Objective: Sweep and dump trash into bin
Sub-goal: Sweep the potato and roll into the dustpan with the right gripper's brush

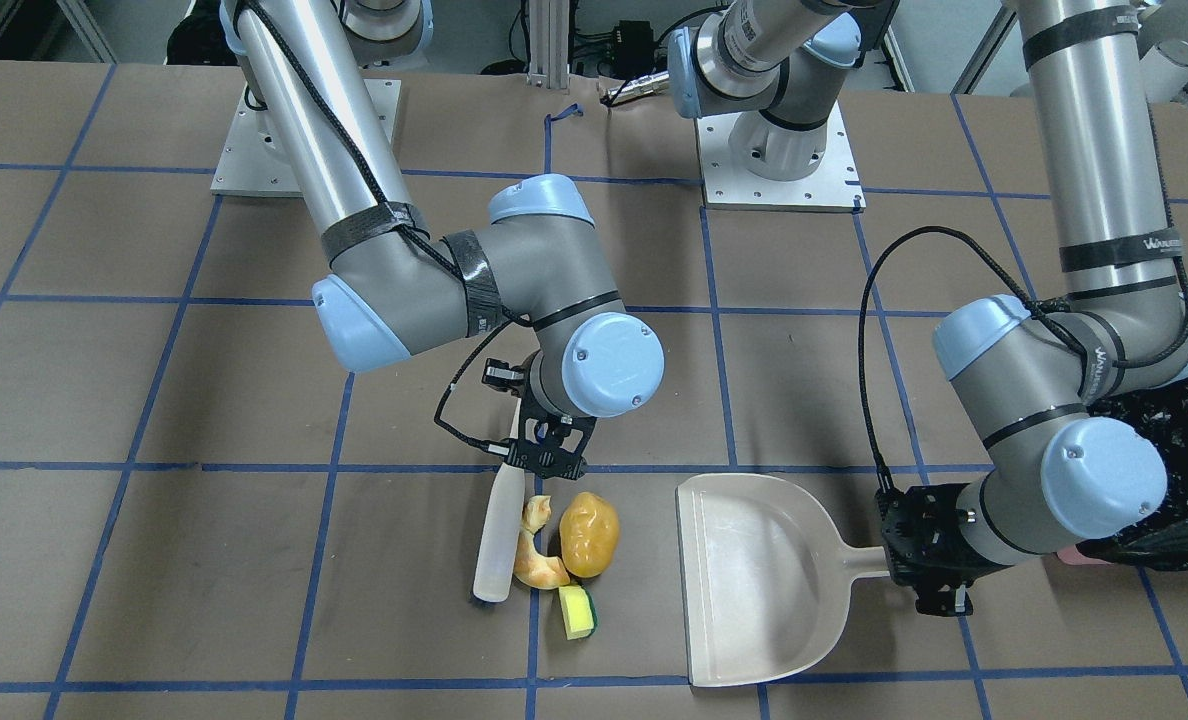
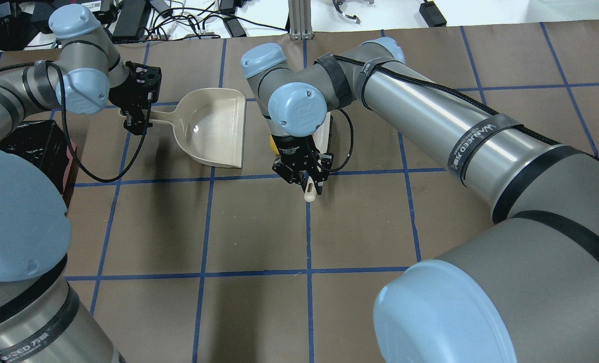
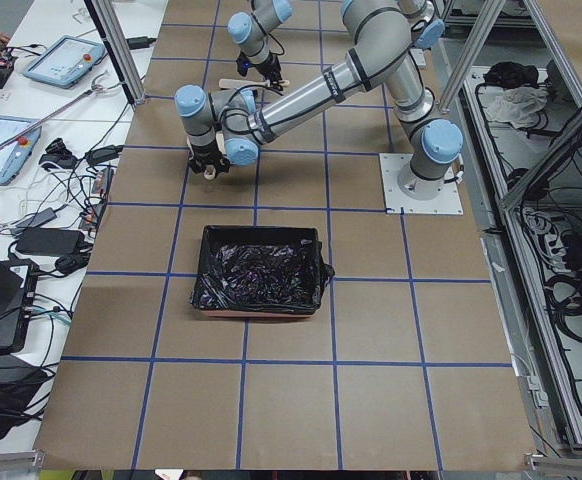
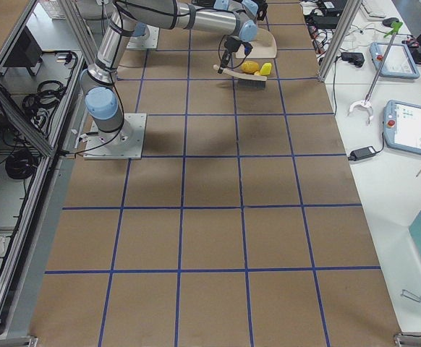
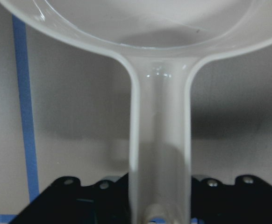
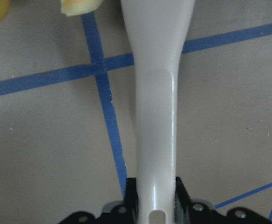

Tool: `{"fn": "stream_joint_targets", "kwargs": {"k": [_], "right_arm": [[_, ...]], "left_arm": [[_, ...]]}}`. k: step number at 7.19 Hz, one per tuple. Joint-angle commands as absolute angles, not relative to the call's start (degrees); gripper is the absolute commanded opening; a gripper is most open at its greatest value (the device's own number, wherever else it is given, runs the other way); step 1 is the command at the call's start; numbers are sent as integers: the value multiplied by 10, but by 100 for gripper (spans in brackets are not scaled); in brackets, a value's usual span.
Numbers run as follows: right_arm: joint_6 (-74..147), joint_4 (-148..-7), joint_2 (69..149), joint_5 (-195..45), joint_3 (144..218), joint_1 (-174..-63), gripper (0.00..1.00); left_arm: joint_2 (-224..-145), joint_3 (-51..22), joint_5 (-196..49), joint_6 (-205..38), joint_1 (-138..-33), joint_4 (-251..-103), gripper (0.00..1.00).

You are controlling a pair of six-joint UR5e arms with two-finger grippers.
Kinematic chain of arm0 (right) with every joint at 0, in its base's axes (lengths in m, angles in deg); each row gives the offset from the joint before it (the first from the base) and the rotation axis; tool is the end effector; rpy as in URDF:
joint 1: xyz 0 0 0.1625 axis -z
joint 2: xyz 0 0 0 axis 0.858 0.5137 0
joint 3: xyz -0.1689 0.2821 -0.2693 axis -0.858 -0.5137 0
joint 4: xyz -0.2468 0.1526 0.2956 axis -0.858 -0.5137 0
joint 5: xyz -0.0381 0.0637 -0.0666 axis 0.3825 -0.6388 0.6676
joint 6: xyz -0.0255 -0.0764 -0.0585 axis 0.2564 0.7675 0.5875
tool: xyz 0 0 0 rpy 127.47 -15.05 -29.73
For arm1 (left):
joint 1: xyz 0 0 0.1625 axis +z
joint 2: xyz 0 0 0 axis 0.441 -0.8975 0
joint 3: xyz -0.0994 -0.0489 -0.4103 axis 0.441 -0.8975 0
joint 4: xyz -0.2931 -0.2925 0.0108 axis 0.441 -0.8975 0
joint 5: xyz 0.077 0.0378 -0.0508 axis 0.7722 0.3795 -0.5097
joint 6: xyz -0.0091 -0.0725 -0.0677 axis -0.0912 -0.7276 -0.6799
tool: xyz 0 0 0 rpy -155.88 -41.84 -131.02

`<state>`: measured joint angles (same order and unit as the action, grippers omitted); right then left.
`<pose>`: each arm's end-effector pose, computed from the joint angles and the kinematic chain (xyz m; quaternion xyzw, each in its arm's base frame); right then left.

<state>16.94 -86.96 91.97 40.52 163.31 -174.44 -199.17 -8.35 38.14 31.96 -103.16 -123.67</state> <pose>0.4014 -0.5465 0.2174 -0.0868 -0.9697 -0.1838 0.1353 0.0234 -0.6910 0.2202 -0.6916 -0.7221 -0.0113 0.0117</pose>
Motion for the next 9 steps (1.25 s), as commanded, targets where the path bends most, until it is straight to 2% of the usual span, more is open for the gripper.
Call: {"fn": "stream_joint_targets", "kwargs": {"k": [1, 9], "right_arm": [[140, -887, 912, 363, 1629, -1754, 0], [116, -929, 889, 325, 1609, -1778, 0]], "left_arm": [[-1992, -83, 381, 320, -1032, -1237, 1], [-1992, -83, 381, 320, -1032, -1236, 1]]}}
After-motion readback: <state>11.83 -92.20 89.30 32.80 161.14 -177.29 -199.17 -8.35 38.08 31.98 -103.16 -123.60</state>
